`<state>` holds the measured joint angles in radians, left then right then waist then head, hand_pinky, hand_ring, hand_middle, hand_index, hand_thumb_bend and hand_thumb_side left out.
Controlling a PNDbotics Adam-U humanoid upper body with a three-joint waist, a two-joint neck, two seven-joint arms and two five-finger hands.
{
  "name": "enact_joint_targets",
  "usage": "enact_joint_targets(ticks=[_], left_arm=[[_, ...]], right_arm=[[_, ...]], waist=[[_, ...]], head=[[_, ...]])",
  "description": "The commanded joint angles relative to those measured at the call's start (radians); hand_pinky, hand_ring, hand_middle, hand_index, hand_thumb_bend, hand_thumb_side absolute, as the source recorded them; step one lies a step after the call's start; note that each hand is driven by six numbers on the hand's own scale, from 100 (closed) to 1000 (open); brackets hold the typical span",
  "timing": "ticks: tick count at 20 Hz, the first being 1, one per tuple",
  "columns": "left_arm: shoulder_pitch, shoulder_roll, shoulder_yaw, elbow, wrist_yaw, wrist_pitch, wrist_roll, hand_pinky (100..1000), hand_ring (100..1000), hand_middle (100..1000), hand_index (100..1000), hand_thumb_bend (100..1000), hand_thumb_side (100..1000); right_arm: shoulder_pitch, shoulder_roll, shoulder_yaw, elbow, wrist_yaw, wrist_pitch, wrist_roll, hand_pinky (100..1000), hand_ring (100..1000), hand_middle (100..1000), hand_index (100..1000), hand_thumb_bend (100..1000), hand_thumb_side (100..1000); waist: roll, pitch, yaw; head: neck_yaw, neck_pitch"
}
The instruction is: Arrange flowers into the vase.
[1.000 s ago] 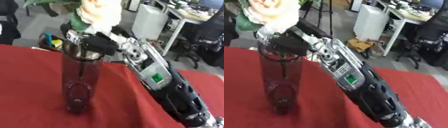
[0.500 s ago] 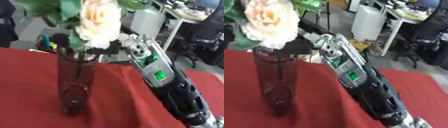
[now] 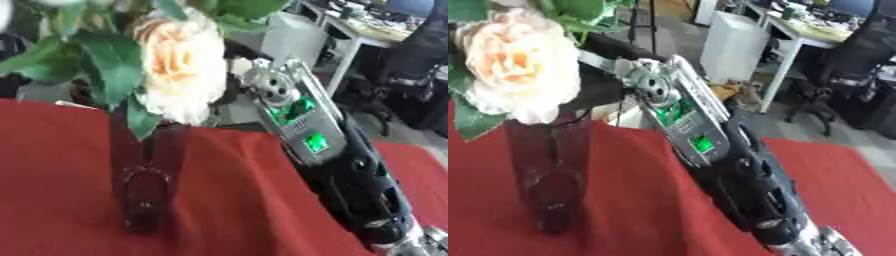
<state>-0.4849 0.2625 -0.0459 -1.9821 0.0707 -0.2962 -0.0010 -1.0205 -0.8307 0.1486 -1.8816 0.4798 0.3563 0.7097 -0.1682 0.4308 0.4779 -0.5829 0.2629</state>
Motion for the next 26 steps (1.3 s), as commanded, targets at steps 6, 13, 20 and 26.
enact_joint_targets(ticks=[6, 13, 20, 26], left_arm=[[-0.004, 0.005, -0.006, -0.018, 0.004, 0.001, -0.004, 830, 950, 879, 883, 100, 1000], [-0.001, 0.007, -0.005, -0.018, 0.003, 0.002, -0.003, 830, 951, 879, 883, 100, 1000], [0.003, 0.011, -0.002, -0.018, 0.000, 0.003, 0.000, 828, 952, 879, 883, 100, 1000], [0.008, 0.015, 0.003, -0.018, -0.003, 0.004, 0.007, 828, 953, 881, 883, 100, 1000]], right_arm=[[-0.016, -0.014, -0.047, -0.036, 0.010, 0.001, 0.073, 774, 910, 693, 900, 897, 982], [-0.012, -0.020, -0.062, -0.044, -0.033, 0.014, 0.064, 778, 912, 688, 901, 900, 990], [0.009, -0.049, -0.083, -0.058, -0.071, 0.016, 0.046, 780, 913, 689, 903, 901, 987], [0.034, -0.072, -0.092, -0.077, -0.105, 0.017, 0.045, 781, 913, 694, 905, 901, 981]], waist=[[0.008, -0.036, -0.007], [0.010, -0.040, -0.012], [0.011, -0.045, -0.027], [0.013, -0.050, -0.040]], head=[[0.002, -0.005], [0.006, -0.003], [0.108, 0.029], [0.218, 0.054]])
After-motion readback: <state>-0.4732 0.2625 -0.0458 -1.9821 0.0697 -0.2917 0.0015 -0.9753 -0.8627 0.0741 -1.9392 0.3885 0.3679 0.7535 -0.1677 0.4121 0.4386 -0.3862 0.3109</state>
